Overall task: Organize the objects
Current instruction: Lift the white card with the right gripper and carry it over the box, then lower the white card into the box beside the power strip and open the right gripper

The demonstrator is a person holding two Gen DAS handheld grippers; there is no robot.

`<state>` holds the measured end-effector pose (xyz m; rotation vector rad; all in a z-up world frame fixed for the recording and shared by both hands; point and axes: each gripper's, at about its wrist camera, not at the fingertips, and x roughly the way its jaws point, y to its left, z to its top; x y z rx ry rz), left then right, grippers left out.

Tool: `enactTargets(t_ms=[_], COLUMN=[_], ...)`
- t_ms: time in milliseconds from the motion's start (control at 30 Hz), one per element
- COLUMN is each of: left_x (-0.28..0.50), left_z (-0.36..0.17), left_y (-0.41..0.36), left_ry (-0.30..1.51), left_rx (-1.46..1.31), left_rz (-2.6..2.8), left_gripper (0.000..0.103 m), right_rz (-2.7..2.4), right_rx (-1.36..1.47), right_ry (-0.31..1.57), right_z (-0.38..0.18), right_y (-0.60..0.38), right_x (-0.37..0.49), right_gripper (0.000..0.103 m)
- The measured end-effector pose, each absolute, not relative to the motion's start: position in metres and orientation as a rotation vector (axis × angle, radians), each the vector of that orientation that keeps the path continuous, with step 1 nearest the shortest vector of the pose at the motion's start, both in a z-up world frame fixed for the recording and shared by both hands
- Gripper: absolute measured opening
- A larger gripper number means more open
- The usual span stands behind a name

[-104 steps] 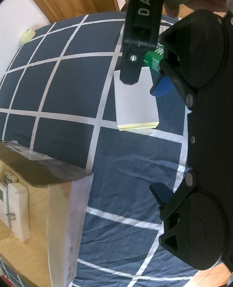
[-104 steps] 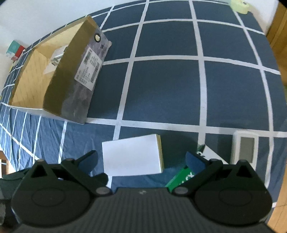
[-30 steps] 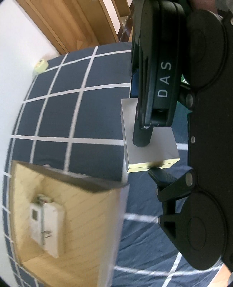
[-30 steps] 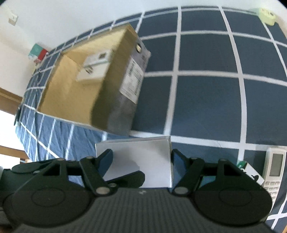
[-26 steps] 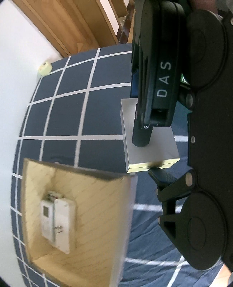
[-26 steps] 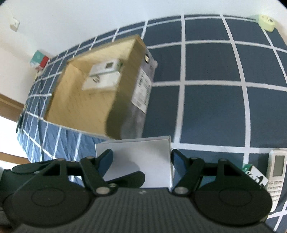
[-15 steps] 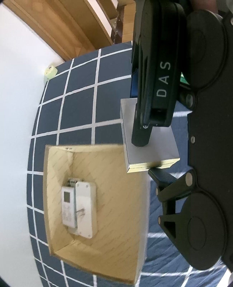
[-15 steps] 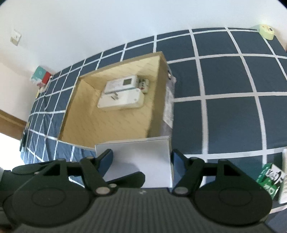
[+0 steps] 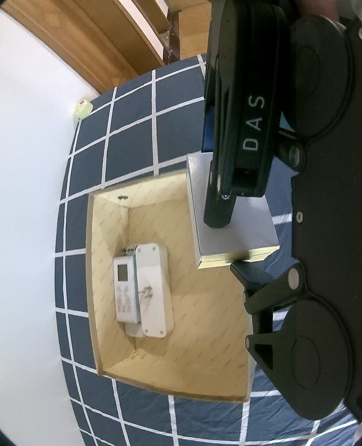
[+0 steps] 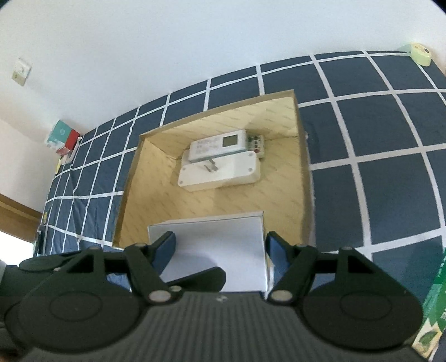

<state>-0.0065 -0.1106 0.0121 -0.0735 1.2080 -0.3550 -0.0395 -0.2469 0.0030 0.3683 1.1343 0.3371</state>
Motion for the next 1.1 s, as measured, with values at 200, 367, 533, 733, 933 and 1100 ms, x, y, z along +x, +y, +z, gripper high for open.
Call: enactTargets(t_ms=[200, 367, 533, 733, 933, 1100], left_x=[0.019, 0.047, 0.077, 0.104, 0.122, 0.132], left_z=[0.005, -0.012, -0.034, -0.065, -0.095, -0.112], left_y=[-0.086, -0.069, -0.059, -0.054, -0.055, -0.055], left_ry=[1.212, 1.249, 1.296, 1.367, 1.431, 1.468], left_rx=[-0.089, -0.113, -0.107, -0.111, -0.12, -0.128], left_rz=[-0.362, -0.371, -0.374, -0.391, -0.408, -0.418], left_gripper=[0.067, 0.067, 0.067, 0.067, 0.067, 0.067], right_rz=[0.334, 0.32, 0.31, 0.287, 0.258, 0.239], right_rx=[0.353, 0.343, 0.36, 0.372, 0.385, 0.391], right_ry=[1.14, 1.171, 1.213, 1.284, 1.347, 1.386], right_z=[0.0, -0.014, -0.035, -0.066, -0.095, -0.113], right_y=[-0.221, -0.201, -0.188, -0.179, -0.178, -0.177], right_x=[-0.017, 0.008, 0.035, 0.059, 0.076, 0.085], right_gripper=[0.071, 0.071, 0.071, 0.071, 0.071, 0.071])
